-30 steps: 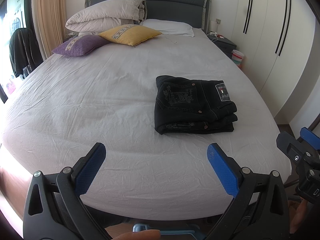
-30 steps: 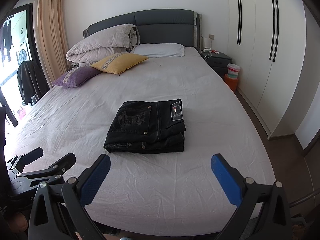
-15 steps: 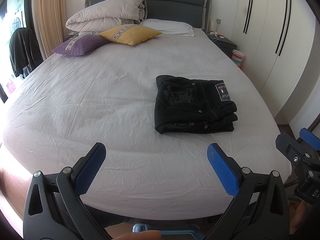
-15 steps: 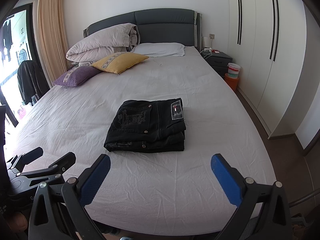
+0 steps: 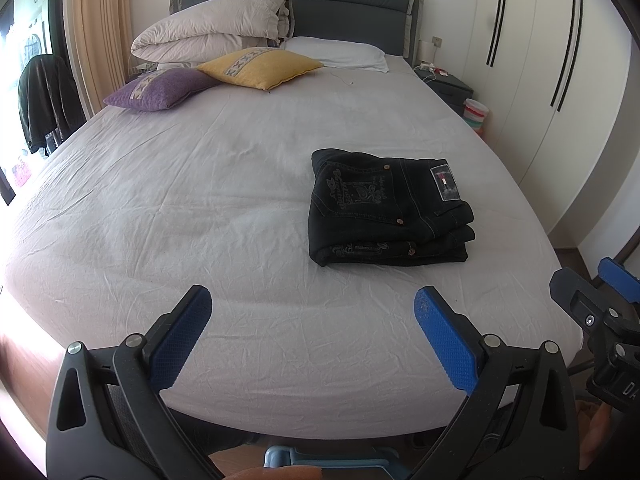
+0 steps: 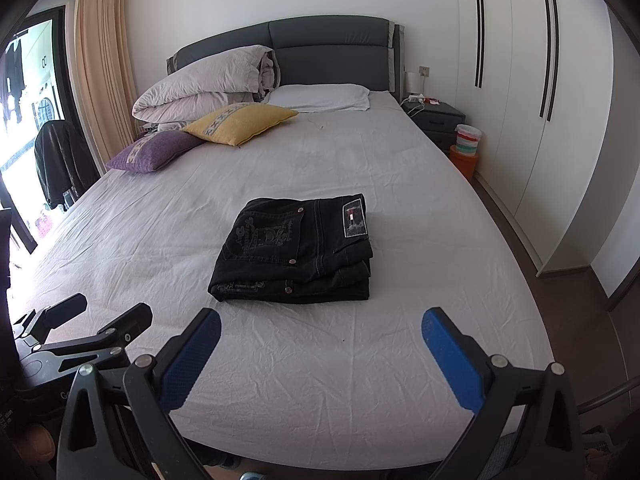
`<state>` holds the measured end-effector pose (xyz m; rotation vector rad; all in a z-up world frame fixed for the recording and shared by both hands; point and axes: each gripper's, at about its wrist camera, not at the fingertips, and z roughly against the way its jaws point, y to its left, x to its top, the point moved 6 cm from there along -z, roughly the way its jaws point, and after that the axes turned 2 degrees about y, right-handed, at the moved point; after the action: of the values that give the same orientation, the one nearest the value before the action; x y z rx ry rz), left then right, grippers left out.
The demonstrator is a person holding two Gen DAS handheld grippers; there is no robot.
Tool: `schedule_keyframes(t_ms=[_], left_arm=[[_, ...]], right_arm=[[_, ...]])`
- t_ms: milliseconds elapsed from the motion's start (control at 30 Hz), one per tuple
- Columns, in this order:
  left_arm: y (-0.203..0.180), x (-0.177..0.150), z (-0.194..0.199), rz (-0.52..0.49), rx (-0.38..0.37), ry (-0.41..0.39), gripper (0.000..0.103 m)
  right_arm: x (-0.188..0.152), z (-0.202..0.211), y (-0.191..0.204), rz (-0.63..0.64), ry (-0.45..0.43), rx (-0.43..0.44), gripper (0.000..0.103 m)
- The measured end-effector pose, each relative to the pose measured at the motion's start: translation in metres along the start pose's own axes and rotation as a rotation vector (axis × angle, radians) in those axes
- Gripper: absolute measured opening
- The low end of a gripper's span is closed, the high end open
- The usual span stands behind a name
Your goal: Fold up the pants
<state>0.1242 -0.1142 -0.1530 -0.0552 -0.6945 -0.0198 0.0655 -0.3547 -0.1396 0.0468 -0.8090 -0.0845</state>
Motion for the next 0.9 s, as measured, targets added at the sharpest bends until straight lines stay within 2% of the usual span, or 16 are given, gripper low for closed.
schedule_keyframes(t_ms=[900], left_arm=[[-0.0006, -0.0037, -0.0015, 0.001, 0.007, 0.001, 0.103]], right_arm=[[0.0004, 0.0002, -0.0001, -0.001, 0.002, 0.001, 0.103]])
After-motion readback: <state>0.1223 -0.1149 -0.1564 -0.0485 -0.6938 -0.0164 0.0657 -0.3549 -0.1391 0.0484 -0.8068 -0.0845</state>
